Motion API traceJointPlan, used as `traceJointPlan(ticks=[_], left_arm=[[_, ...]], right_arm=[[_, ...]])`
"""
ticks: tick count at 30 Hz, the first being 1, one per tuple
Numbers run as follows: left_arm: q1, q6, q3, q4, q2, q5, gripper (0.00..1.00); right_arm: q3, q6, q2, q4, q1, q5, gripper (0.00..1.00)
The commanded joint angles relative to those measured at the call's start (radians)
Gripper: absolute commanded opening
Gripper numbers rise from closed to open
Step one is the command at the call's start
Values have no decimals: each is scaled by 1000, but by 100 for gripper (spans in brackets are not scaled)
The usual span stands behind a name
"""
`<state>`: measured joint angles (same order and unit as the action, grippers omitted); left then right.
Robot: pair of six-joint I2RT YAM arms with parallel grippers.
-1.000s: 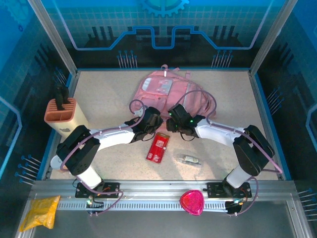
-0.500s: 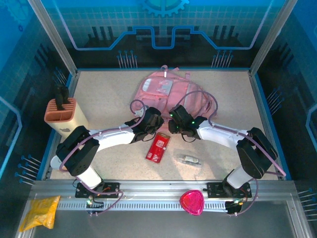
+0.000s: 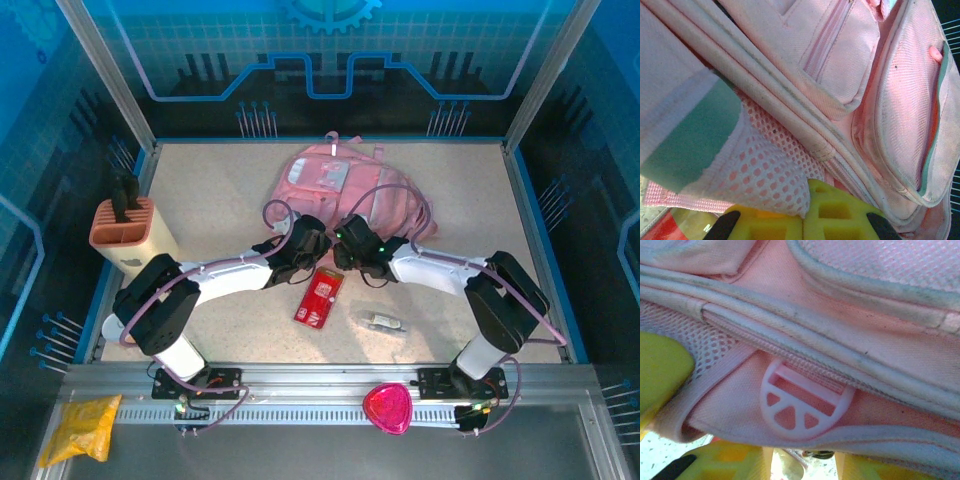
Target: Pack the student bag
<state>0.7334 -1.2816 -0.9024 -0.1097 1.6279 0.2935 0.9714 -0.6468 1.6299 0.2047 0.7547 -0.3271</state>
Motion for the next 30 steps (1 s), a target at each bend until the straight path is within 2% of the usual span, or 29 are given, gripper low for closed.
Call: traceJointPlan(ticks=[1, 12, 16, 22, 30], left_arm=[[25, 24, -55, -69, -39, -21, 0], [26, 38, -58, -58, -46, -8, 0], [26, 36, -59, -61, -45, -9, 0], [27, 39, -58, -57, -54, -11, 0], [26, 47, -52, -39, -58, 11, 0]], right_arm=[[36, 15, 30, -21, 5, -84, 34], [-110, 40, -89, -82, 16, -140, 24], [-71, 75, -40, -102, 9, -95, 23], [-31, 113, 8, -122, 4, -95, 22], [-45, 173, -15, -103, 4, -142, 9]])
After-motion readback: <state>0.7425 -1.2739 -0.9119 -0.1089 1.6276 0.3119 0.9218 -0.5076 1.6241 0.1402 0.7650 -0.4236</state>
